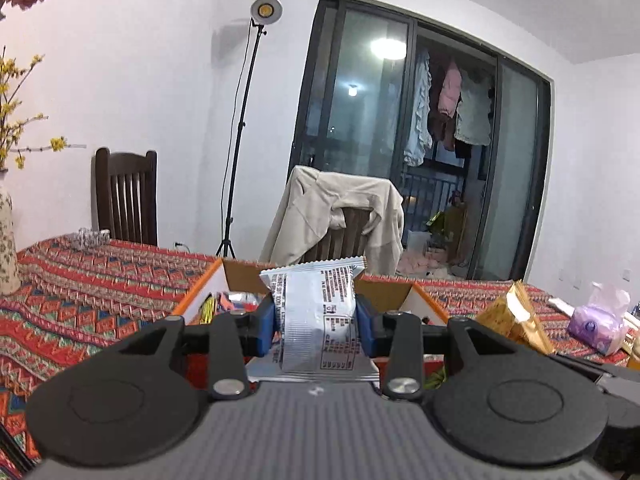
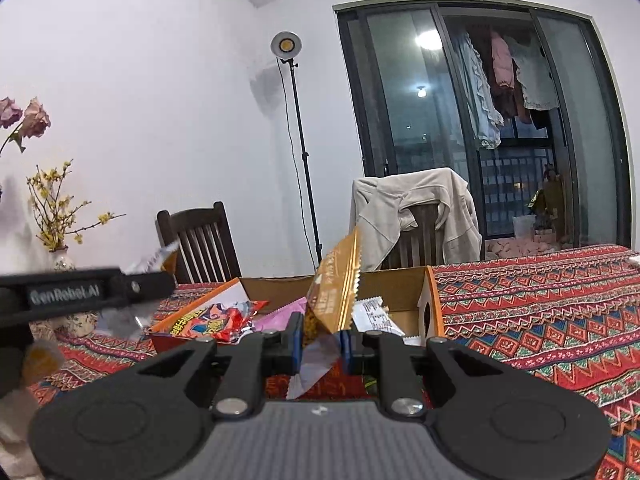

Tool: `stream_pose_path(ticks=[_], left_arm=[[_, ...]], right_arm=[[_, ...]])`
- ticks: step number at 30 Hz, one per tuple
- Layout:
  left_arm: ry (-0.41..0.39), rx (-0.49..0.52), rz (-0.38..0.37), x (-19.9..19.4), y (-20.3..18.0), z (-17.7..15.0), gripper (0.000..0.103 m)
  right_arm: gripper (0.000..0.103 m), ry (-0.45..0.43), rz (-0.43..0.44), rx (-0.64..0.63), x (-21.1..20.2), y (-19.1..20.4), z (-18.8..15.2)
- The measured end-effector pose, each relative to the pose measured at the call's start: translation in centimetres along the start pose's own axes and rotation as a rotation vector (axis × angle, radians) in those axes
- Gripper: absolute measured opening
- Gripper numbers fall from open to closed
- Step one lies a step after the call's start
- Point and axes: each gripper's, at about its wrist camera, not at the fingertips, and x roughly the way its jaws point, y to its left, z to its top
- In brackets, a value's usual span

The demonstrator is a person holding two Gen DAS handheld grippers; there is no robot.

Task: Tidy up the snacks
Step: 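Carry both packets over the box and open both grippers to drop them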

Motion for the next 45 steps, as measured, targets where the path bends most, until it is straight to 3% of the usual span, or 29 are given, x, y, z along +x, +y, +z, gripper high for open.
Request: stream_pose_path(ticks=[8,13,21,26,28,31,33,35,36,37,38,39,45], left_arm=[[-0.003,-0.007,0.003,1.1,0.6,4.0,0.041],[0.001,-0.021,0.015,4.0,0.7,6.3,0.041],[-0.016,-0.091,0.044,10.1,1.1,9.1,0.041],[-0.014,-0.152,0.092,13.0,2.4,6.9,0.041],[0.035,-0.091,0.121,14.6,2.7,6.0,0.041],[0.085,-0.124,0.119,16.0,3.8,5.3,0.041],[0.096,-0.095,0.128,16.5,3.6,4.9,0.041],[0.109,-0.068,0.126,16.7,3.2,4.4,0.044],[0.114,-0.06,0.128,16.8,3.0,4.2,0.06],[0.112,-0.062,0.137,16.8,3.0,4.0,0.072],[0.098,-0.072,0.152,16.7,3.0,3.9,0.094],[0.077,-0.082,0.168,16.4,3.0,3.9,0.103],[0.058,-0.088,0.208,16.4,2.9,4.3,0.103]], right_arm=[[0.018,-0.032,-0.014,-0.065,0.3,0.6,4.2],[0.018,-0.037,-0.03,-0.101,3.4,0.8,7.3],[0.018,-0.06,-0.037,-0.049,10.0,0.2,10.1],[0.018,-0.058,-0.038,0.013,13.3,-1.0,8.7],[0.018,-0.035,-0.032,-0.023,14.2,-1.3,7.6],[0.018,0.016,-0.034,-0.006,15.5,-2.2,6.8],[0.018,0.048,-0.02,-0.001,16.1,-2.5,6.3],[0.025,0.098,-0.015,-0.009,17.0,-2.6,5.8],[0.033,0.119,-0.025,-0.018,17.4,-2.6,5.6],[0.063,0.129,-0.045,-0.02,17.5,-2.5,5.5],[0.097,0.131,-0.067,-0.018,17.6,-2.6,5.4],[0.103,0.125,-0.08,-0.015,17.6,-2.7,5.3],[0.103,0.144,-0.101,-0.016,18.0,-2.8,5.4]])
